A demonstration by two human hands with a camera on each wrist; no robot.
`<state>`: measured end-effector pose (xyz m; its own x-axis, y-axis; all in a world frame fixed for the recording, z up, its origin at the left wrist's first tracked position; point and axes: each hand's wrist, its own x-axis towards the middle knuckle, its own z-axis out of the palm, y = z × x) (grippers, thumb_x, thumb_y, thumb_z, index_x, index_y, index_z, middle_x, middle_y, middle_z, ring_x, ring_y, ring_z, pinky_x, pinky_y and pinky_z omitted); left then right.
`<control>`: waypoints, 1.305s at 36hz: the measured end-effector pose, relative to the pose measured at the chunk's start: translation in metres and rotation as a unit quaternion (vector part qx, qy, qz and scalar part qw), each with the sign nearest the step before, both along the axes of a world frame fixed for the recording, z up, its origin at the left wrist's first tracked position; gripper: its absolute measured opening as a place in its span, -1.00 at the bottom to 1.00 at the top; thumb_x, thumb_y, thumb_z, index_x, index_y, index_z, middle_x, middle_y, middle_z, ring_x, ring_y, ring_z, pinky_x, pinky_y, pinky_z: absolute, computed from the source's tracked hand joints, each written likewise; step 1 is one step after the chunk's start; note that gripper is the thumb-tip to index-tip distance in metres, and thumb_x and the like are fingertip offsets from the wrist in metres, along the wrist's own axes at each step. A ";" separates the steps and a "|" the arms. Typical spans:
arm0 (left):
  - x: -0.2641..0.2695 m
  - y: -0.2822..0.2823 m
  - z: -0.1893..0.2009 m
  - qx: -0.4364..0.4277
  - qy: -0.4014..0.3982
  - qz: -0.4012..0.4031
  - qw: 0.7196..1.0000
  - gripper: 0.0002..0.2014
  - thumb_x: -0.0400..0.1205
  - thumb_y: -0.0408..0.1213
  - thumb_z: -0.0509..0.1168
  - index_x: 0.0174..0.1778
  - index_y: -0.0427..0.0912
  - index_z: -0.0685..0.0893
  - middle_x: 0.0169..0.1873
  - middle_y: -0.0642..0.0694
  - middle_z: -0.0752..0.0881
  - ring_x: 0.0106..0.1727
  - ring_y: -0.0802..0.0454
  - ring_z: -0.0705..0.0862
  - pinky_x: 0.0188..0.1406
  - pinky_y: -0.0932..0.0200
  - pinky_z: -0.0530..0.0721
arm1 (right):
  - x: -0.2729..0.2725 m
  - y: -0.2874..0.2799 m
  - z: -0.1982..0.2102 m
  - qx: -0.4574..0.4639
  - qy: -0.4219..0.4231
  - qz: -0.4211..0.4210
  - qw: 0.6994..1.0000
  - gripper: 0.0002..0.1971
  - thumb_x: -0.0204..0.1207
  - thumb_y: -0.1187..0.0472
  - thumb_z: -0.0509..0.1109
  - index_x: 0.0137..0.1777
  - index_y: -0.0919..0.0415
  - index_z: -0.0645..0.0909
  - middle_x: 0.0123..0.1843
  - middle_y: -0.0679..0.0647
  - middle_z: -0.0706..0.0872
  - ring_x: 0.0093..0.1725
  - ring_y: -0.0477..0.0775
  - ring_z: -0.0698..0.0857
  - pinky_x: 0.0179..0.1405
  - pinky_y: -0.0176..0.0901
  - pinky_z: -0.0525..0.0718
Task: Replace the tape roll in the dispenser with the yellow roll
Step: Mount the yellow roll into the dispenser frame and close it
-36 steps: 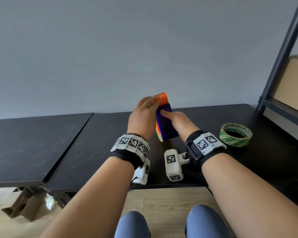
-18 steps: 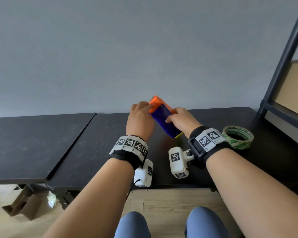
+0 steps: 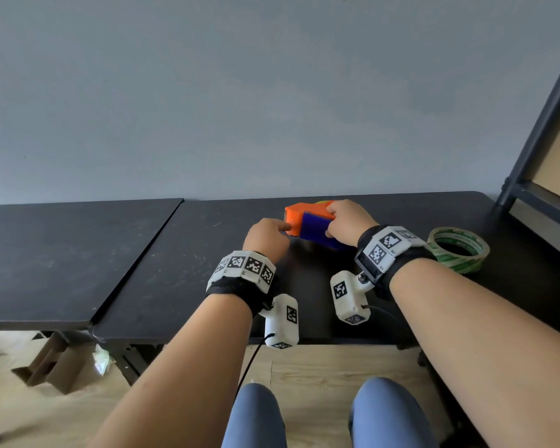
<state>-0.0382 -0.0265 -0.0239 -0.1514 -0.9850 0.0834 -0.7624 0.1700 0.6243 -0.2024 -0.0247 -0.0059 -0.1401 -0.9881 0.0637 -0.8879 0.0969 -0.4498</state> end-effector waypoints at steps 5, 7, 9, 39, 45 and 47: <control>0.007 0.002 -0.003 0.044 0.008 -0.010 0.999 -0.53 0.60 -0.50 0.14 0.39 -0.12 0.67 0.37 -0.11 0.68 0.40 -0.08 0.62 0.40 0.10 0.53 | 0.006 -0.007 -0.009 0.003 0.027 -0.012 1.000 -0.64 0.56 0.30 0.36 0.36 0.18 0.62 0.33 0.13 0.71 0.31 0.21 0.67 0.25 -0.05 0.58; 0.008 0.002 -0.003 0.043 0.015 -0.001 0.999 -0.54 0.58 -0.51 0.16 0.34 -0.13 0.71 0.34 -0.13 0.70 0.38 -0.08 0.63 0.39 0.10 0.53 | 0.008 -0.009 -0.011 0.003 0.024 -0.019 1.000 -0.61 0.60 0.32 0.33 0.43 0.22 0.58 0.38 0.15 0.68 0.37 0.22 0.64 0.24 -0.09 0.53; 0.009 0.002 -0.002 0.038 0.019 0.011 0.999 -0.56 0.58 -0.52 0.15 0.28 -0.15 0.74 0.30 -0.13 0.73 0.36 -0.09 0.65 0.32 0.13 0.52 | 0.009 -0.009 -0.012 -0.001 0.028 -0.027 0.999 -0.62 0.60 0.32 0.32 0.42 0.21 0.58 0.37 0.15 0.68 0.36 0.22 0.64 0.17 -0.13 0.50; -0.063 0.049 0.026 -0.041 -0.061 -0.014 0.997 -0.42 0.56 -0.41 0.17 0.56 -0.12 0.39 0.44 -0.21 0.49 0.42 -0.25 0.49 0.36 -0.01 0.52 | -0.072 0.070 0.000 -0.080 0.013 -0.182 0.980 -0.62 0.53 0.26 0.25 0.33 0.22 0.64 0.38 0.22 0.64 0.41 0.34 0.53 0.31 0.10 0.57; -0.084 0.052 0.024 -0.036 -0.092 -0.024 0.995 -0.44 0.61 -0.39 0.17 0.59 -0.14 0.35 0.51 -0.19 0.43 0.51 -0.20 0.42 0.37 -0.01 0.44 | -0.100 0.089 -0.003 -0.020 0.072 -0.244 0.967 -0.67 0.54 0.25 0.19 0.24 0.28 0.61 0.32 0.24 0.61 0.37 0.32 0.52 0.23 0.17 0.60; -0.088 0.052 0.022 -0.034 -0.098 -0.028 0.994 -0.45 0.60 -0.39 0.16 0.57 -0.15 0.37 0.49 -0.21 0.44 0.49 -0.22 0.43 0.34 -0.05 0.52 | -0.106 0.091 -0.006 -0.001 0.076 -0.257 0.963 -0.66 0.57 0.23 0.20 0.29 0.29 0.60 0.36 0.26 0.60 0.41 0.32 0.51 0.30 0.20 0.60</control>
